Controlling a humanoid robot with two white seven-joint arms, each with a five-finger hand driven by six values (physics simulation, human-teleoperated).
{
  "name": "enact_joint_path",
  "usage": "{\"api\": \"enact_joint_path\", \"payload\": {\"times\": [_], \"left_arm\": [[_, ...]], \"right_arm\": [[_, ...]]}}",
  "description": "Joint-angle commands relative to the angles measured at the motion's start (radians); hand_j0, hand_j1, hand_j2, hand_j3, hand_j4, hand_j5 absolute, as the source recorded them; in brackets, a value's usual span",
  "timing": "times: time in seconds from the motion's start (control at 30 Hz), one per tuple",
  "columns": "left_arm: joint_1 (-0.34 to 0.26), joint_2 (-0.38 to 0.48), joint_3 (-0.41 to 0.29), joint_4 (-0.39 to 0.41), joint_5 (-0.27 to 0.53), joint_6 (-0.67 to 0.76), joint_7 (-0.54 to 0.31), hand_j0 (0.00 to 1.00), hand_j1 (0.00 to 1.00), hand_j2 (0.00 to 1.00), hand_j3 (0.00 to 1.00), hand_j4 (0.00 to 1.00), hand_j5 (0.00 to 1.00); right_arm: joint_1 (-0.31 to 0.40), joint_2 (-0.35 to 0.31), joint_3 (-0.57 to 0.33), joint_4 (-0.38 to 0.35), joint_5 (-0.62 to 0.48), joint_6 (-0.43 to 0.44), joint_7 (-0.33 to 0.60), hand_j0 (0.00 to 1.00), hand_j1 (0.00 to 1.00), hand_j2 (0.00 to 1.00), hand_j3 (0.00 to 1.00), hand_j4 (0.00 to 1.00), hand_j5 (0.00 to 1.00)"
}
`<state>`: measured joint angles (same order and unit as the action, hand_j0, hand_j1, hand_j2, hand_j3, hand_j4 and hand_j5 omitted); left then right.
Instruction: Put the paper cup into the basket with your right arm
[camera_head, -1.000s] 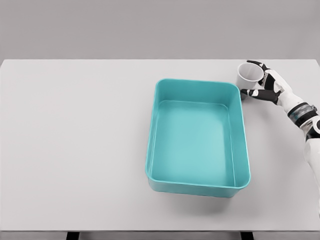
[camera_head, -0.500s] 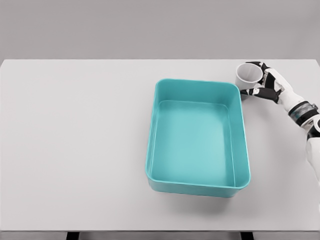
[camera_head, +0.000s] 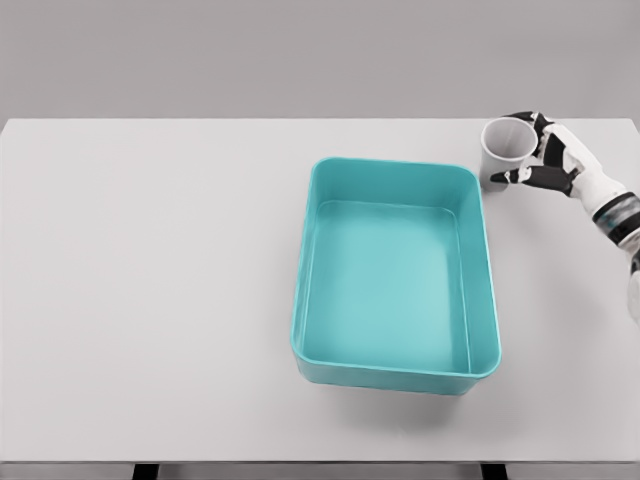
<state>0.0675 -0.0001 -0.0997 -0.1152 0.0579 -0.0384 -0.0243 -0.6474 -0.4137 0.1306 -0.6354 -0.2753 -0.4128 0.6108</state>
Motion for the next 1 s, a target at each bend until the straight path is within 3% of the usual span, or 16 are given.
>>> {"api": "enact_joint_path", "payload": {"times": [0.0,0.27,0.43,0.97], "left_arm": [[0.0,0.0,0.0,0.0,0.0,0.0,0.0,1.0,1.0,1.0,1.0,1.0,1.0],[0.0,0.0,0.0,0.0,0.0,0.0,0.0,1.0,1.0,1.0,1.0,1.0,1.0],[0.0,0.0,0.0,0.0,0.0,0.0,0.0,1.0,1.0,1.0,1.0,1.0,1.0],[0.0,0.0,0.0,0.0,0.0,0.0,0.0,1.0,1.0,1.0,1.0,1.0,1.0]], "right_arm": [[0.0,-0.005,-0.002,-0.041,-0.008,0.0,0.0,0.47,0.47,0.47,0.47,0.47,0.47],[0.049,-0.03,-0.019,-0.162,-0.01,-0.004,0.0,0.47,0.47,0.47,0.47,0.47,0.47],[0.123,-0.063,-0.063,-0.27,-0.012,-0.003,0.0,0.47,0.47,0.47,0.47,0.47,0.47],[0.235,-0.079,-0.109,-0.555,-0.013,-0.009,0.0,0.47,0.47,0.47,0.47,0.47,0.47]]}}
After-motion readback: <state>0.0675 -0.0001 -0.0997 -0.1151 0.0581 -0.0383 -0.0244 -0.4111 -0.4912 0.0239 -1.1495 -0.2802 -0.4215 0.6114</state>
